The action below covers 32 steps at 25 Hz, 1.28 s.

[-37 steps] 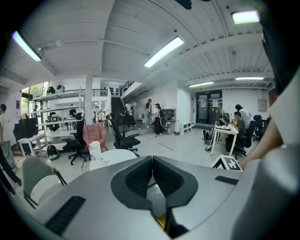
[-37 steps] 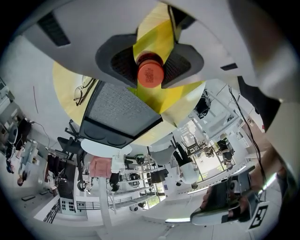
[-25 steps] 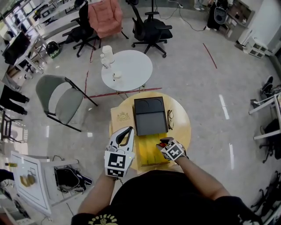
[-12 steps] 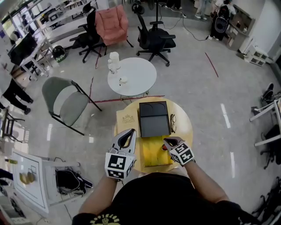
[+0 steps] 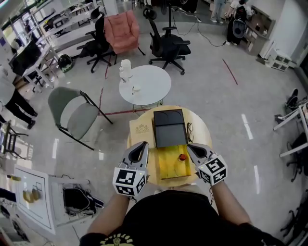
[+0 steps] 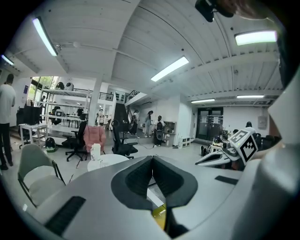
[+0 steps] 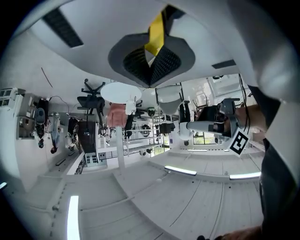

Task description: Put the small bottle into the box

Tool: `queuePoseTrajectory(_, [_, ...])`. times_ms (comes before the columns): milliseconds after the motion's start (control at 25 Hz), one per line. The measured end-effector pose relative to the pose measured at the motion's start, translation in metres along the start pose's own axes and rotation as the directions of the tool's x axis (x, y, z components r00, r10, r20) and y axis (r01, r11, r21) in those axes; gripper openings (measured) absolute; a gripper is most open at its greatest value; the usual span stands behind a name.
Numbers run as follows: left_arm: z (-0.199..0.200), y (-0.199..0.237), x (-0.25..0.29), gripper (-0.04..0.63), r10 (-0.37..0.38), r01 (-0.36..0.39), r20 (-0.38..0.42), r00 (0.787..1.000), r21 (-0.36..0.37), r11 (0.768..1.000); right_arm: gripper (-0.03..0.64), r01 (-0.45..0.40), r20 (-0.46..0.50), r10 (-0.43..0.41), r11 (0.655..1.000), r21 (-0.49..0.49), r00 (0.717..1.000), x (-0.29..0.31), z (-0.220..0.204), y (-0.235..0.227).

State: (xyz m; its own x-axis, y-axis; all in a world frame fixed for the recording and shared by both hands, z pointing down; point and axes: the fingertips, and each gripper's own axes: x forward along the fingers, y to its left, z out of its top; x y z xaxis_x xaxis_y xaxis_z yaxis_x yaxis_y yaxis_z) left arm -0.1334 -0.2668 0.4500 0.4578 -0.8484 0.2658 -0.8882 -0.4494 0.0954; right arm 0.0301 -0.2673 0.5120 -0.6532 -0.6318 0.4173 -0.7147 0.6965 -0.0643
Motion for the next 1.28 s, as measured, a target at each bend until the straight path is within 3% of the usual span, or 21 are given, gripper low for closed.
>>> queuePoseTrajectory(600, [0.018,-0.015,-0.053,0.020,-0.045,0.045,0.071,0.996,0.014,0.999,0.012,0.014,0.154,-0.005,0.998,-0.060,0.988,-0.087,0.079,0.050])
queuePoseTrajectory(920, [0.022,-0.030,-0.066,0.020,-0.072,0.070,0.095,0.993,0.026,0.997,0.012,0.060,0.158,-0.045,0.994,-0.092,0.986,-0.111,0.083,0.052])
queuePoseTrajectory(1280, [0.008,-0.045,-0.059,0.020,-0.068,0.067,0.072,0.995,0.018,0.998,0.012,0.048,0.160,-0.031,0.994,-0.101,0.987,-0.116,0.082,0.048])
